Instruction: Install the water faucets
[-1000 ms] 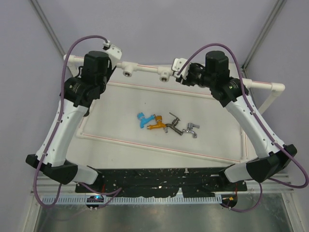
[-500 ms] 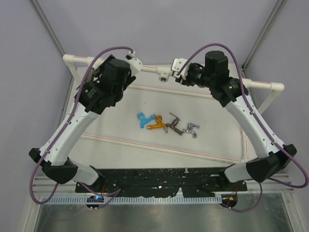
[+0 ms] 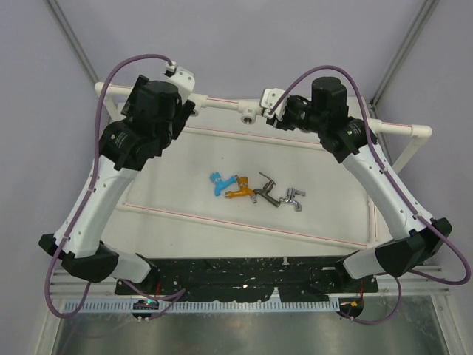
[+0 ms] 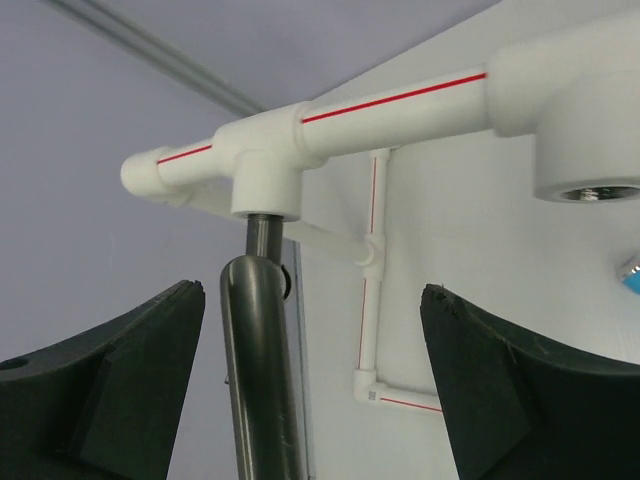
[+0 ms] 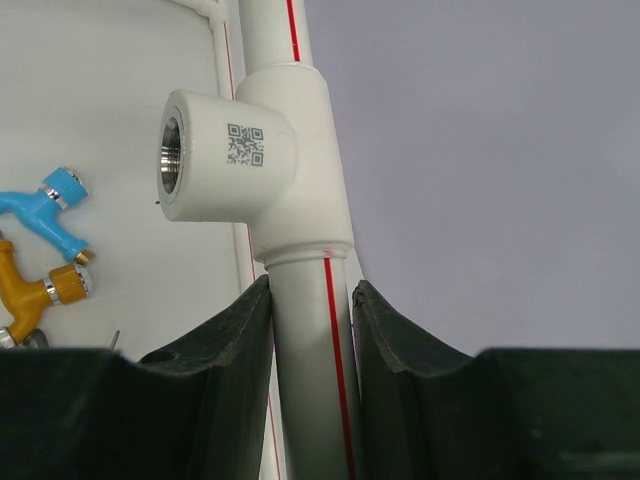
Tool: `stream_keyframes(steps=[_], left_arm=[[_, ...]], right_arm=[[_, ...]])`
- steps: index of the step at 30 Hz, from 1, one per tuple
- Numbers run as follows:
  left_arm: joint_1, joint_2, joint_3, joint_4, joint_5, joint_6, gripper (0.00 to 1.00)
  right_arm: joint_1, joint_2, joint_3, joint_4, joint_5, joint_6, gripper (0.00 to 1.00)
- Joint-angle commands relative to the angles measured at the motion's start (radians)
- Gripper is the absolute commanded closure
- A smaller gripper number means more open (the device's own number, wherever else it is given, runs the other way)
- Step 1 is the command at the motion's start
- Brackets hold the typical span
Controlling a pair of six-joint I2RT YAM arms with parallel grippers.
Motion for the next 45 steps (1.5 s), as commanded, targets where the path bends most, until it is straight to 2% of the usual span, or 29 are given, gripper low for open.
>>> stream_keyframes(steps=[1,8,14,19,22,23,24,29,35,38,41,43,45], left_arm=[[0.061,-0.003,0.012,-0.015,-0.068,-0.106,0.09],[0.134,-0.014,-0.048,0.037,-0.019,-0.079,0.13],[0.166,0.009,-0.052,0.037,0.002,0.074,0.25],[0.166,0.014,-0.051,0.013,0.082,0.206,0.53],[0.161,0.011,-0.049,-0.010,0.111,0.277,0.78],[0.158,0.006,-0.052,-0.015,0.113,0.300,0.93],[0.154,0.000,-0.058,-0.018,0.116,0.337,1.00],[0.091,-0.055,-0.164,0.006,0.107,0.562,1.00],[-0.003,-0.060,-0.337,0.060,0.010,0.711,1.00],[-0.018,-0.049,-0.379,0.089,-0.019,0.727,1.00],[-0.020,-0.058,-0.342,0.129,-0.023,0.705,1.00],[-0.014,-0.070,-0.313,0.163,-0.027,0.710,0.91],[-0.003,-0.074,-0.275,0.192,-0.030,0.696,0.72]], right_arm=[[0.022,0.060,-0.048,-0.077,-0.072,0.115,0.95],[0.022,0.060,-0.054,-0.079,-0.072,0.114,0.95],[0.022,0.058,-0.057,-0.079,-0.069,0.111,0.95],[0.022,0.056,-0.057,-0.077,-0.071,0.111,0.95],[0.022,0.055,-0.060,-0.077,-0.068,0.108,0.95],[0.022,0.055,-0.060,-0.077,-0.068,0.109,0.95],[0.022,0.053,-0.060,-0.079,-0.068,0.106,0.95],[0.022,0.058,-0.057,-0.077,-0.074,0.107,0.95],[0.022,0.060,-0.056,-0.073,-0.078,0.111,0.95],[0.022,0.056,-0.056,-0.074,-0.075,0.111,0.95],[0.022,0.056,-0.056,-0.074,-0.072,0.108,0.95],[0.020,0.060,-0.051,-0.074,-0.072,0.109,0.95],[0.022,0.063,-0.045,-0.074,-0.074,0.112,0.95]])
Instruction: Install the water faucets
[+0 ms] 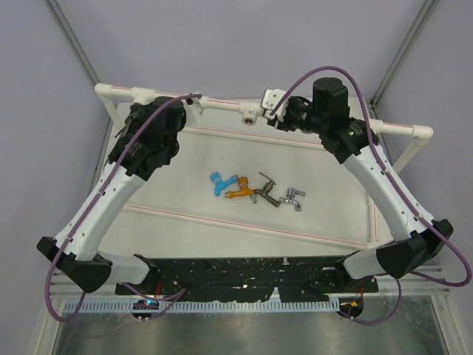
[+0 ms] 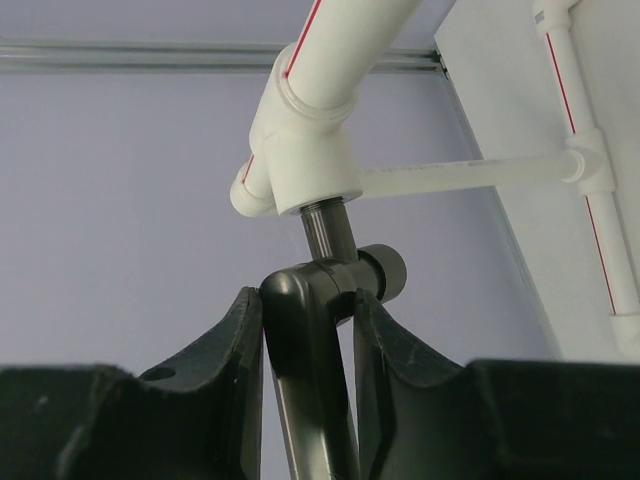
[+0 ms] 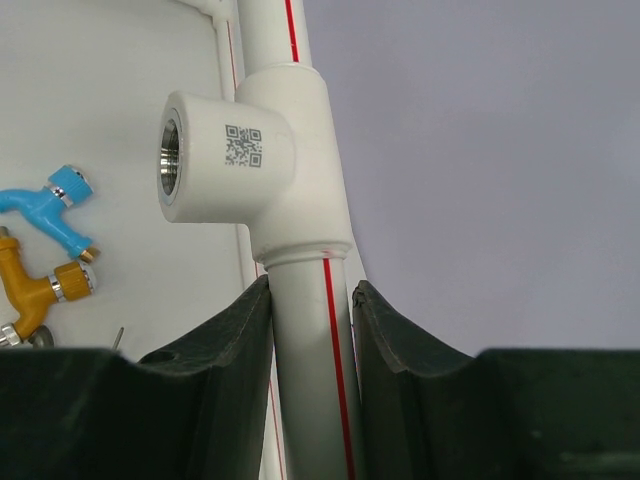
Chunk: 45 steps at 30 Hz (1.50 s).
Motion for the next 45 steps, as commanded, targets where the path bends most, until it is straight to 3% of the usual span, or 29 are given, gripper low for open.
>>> stream_keyframes(steps=[1,3,5,9,12,15,25,27,32,34,39,44,45], left_arm=[[-0.043,0.015,0.065,-0.025,0.140,0.023,0.56],[-0.029,0.007,0.108,-0.010,0.148,-0.021,0.33],[-0.028,-0.007,0.146,0.010,0.174,-0.076,0.17],[-0.028,-0.048,0.212,0.056,0.186,-0.220,0.02],[-0.028,-0.108,0.245,0.091,0.182,-0.377,0.00],[-0.028,-0.217,0.185,0.168,0.192,-0.512,0.00],[-0.026,-0.796,-0.390,0.347,0.185,-0.892,0.00],[-0.026,-0.922,-0.516,0.344,0.195,-0.949,0.00],[-0.028,-1.168,-0.720,0.220,0.246,-1.122,0.00],[-0.028,-1.226,-0.760,0.167,0.257,-1.165,0.00],[-0.026,-1.381,-0.861,0.148,0.271,-1.175,0.01],[-0.028,-1.501,-0.973,0.192,0.269,-1.158,0.00],[-0.028,-1.522,-0.995,0.200,0.274,-1.156,0.00]], right_arm=[[0.023,0.072,-0.037,-0.066,-0.070,0.115,0.95],[0.021,0.075,-0.033,-0.066,-0.067,0.118,0.95],[0.023,0.081,-0.033,-0.055,-0.048,0.130,0.95],[0.018,0.095,-0.021,-0.012,-0.008,0.165,0.94],[0.009,0.105,-0.002,0.023,0.031,0.210,0.94],[-0.002,0.136,0.048,0.051,0.067,0.245,0.94],[-0.028,0.288,0.200,0.120,0.145,0.314,0.92],[-0.032,0.312,0.242,0.118,0.150,0.328,0.85],[-0.035,0.334,0.337,0.121,0.196,0.372,0.48],[-0.035,0.320,0.352,0.120,0.242,0.389,0.39],[-0.037,0.192,0.311,0.139,0.446,0.420,0.26],[-0.035,-0.023,0.072,0.271,0.648,0.489,0.23],[-0.035,-0.093,0.041,0.287,0.660,0.497,0.09]])
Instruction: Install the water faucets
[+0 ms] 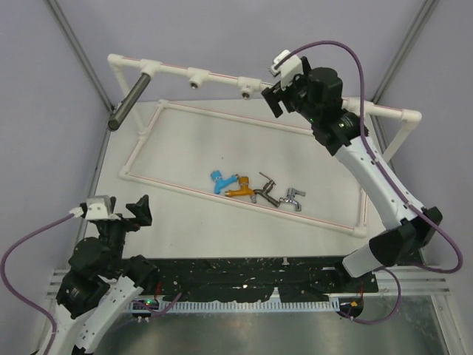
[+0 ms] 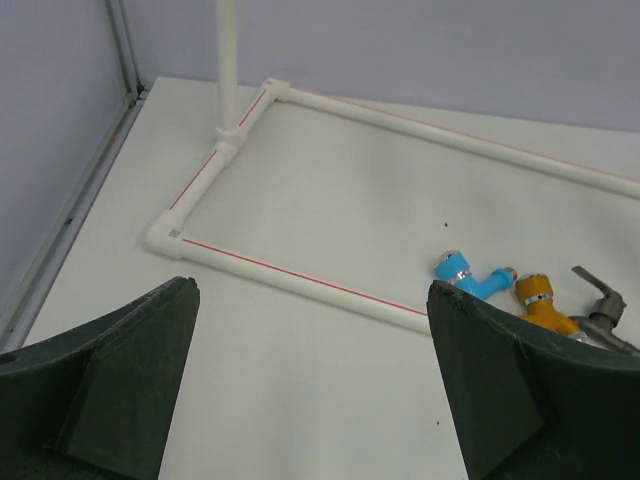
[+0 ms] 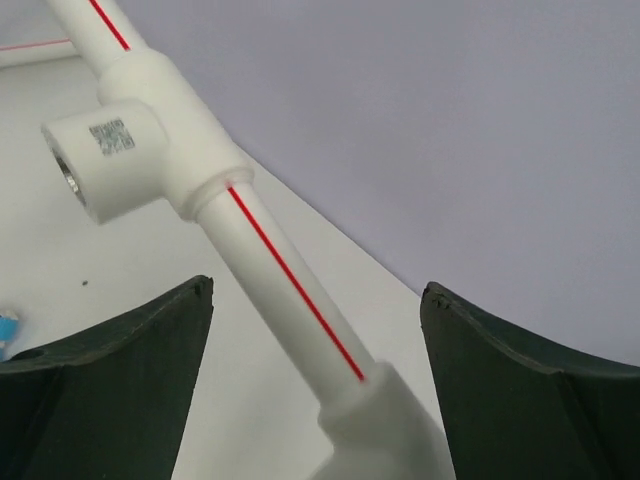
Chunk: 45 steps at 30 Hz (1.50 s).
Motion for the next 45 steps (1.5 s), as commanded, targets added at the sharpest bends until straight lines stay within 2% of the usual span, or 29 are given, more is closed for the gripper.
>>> stream_keyframes(steps=[1,7,13,15,17,21,23,29,36,39,45], left_arm=[[0.003,-0.225,-0.086,0.049,0.020,-0.013,0.00],[0.003,-0.277,-0.168,0.102,0.043,0.010,0.00],[0.001,-0.239,-0.148,0.087,0.026,-0.005,0.00],[0.005,-0.236,-0.143,0.078,0.007,-0.024,0.00],[0.005,-0.234,-0.148,0.079,-0.017,-0.054,0.00],[0.006,-0.219,-0.146,0.081,-0.022,-0.059,0.00],[0.009,-0.207,-0.142,0.067,-0.023,-0.059,0.00],[0.012,-0.213,-0.145,0.050,-0.048,-0.056,0.00],[0.012,-0.264,-0.163,0.087,-0.030,-0.056,0.00],[0.014,-0.303,-0.181,0.130,-0.007,-0.064,0.01],[0.034,-0.302,-0.195,0.162,-0.030,-0.081,0.00]], right_arm=[[-0.032,-0.316,-0.165,0.157,0.282,0.101,0.07],[-0.030,-0.566,-0.372,0.242,0.363,0.143,0.05],[-0.030,-0.761,-0.555,0.255,0.426,0.196,0.05],[-0.030,-0.854,-0.668,0.298,0.463,0.222,0.05],[-0.030,-0.965,-0.868,0.381,0.522,0.244,0.05],[-0.030,-1.224,-1.154,0.540,0.481,0.262,0.05],[-0.030,-1.324,-1.210,0.494,0.495,0.279,0.05],[-0.030,-1.487,-1.238,0.335,0.423,0.261,0.05],[-0.030,-1.573,-1.212,0.144,0.391,0.258,0.05],[-0.030,-1.639,-1.230,0.142,0.400,0.238,0.05],[-0.029,-1.723,-1.327,0.248,0.556,0.242,0.05]])
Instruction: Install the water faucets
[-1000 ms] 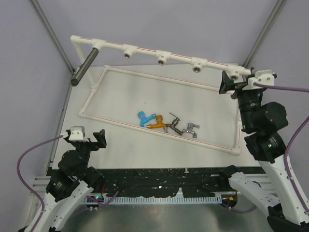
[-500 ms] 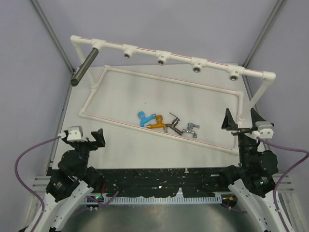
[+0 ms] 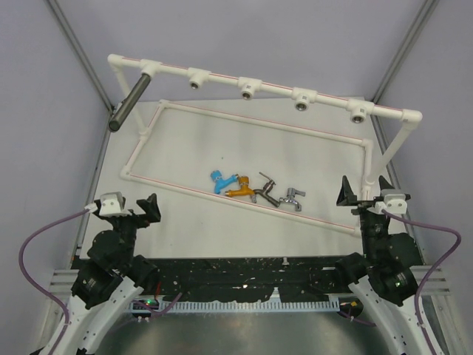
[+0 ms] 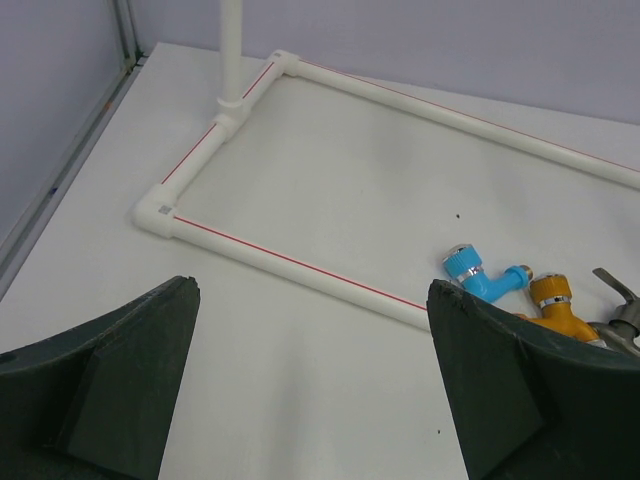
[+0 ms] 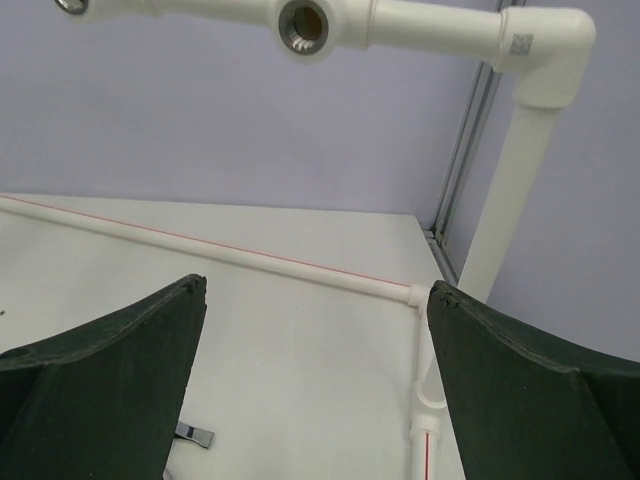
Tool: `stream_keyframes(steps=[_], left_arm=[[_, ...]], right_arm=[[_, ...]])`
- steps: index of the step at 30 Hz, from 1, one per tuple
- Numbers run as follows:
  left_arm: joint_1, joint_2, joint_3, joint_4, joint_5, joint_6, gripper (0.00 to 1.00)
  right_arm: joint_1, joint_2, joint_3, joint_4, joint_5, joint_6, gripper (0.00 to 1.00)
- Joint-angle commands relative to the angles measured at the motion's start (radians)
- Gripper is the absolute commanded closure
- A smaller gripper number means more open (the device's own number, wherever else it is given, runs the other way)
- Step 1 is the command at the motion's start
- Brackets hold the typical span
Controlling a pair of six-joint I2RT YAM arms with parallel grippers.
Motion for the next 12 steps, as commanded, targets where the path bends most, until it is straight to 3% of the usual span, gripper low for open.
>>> stream_keyframes(steps=[1,12], left_arm=[[0.021,-0.297,-0.014,0.075,-0.013,-0.027,0.00],[0.064,-0.271,-0.020,0.095,0.035,0.007,0.00]], right_arm=[[0.003,-0.154,-0.057,0.070,0.120,0.001,0.05],[0.003,-0.152,-0.062,0.063,0.125,0.010,0.05]])
